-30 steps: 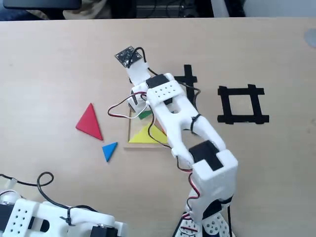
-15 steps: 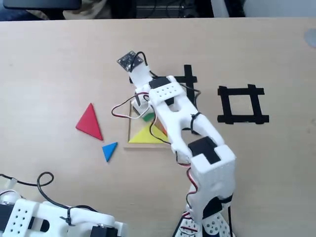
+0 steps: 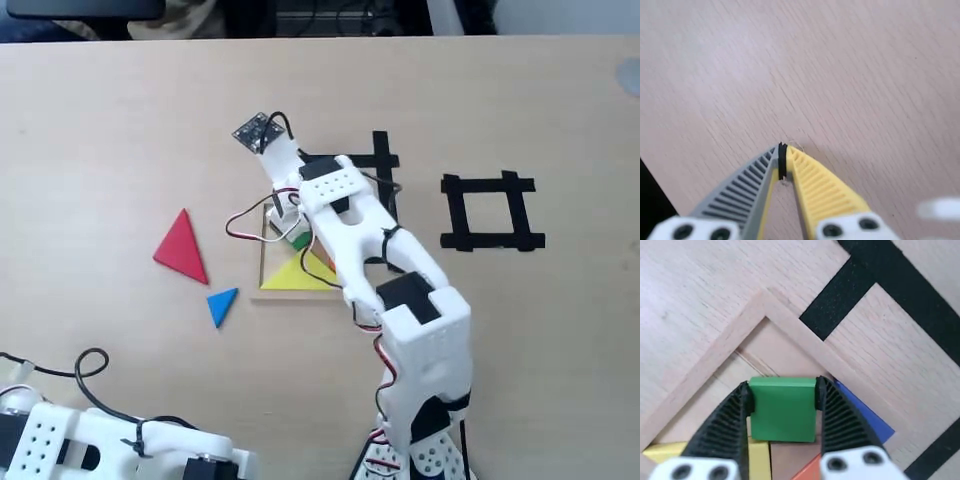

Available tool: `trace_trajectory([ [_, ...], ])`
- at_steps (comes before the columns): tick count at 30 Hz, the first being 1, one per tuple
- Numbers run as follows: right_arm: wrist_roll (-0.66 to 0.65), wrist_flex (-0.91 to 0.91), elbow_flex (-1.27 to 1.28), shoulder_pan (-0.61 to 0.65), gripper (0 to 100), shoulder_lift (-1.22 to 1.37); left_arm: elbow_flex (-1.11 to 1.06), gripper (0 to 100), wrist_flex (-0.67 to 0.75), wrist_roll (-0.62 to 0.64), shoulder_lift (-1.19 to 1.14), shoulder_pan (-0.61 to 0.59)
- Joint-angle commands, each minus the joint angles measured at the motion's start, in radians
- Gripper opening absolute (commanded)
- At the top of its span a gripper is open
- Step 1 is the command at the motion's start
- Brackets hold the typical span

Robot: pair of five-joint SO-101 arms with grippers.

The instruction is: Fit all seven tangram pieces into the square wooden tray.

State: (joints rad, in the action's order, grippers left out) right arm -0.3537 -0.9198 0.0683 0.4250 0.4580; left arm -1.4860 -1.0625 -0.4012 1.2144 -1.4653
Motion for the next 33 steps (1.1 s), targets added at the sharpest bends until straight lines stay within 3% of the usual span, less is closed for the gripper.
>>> trace_trajectory([
  [1, -0.011, -0.009, -0.045, -0.014, 1.7, -0.005, 0.008, 3, 0.014, 0.002, 0.006, 0.001],
  [8, -0.009, -0.009, -0.044, -0.043, 18.1, -0.022, 0.008, 3, 0.014, 0.002, 0.006, 0.001],
  [33, 0.046, -0.002, 0.028, -0.044, 18.9, -0.163, 0.01, 3, 0.014, 0.002, 0.006, 0.001],
])
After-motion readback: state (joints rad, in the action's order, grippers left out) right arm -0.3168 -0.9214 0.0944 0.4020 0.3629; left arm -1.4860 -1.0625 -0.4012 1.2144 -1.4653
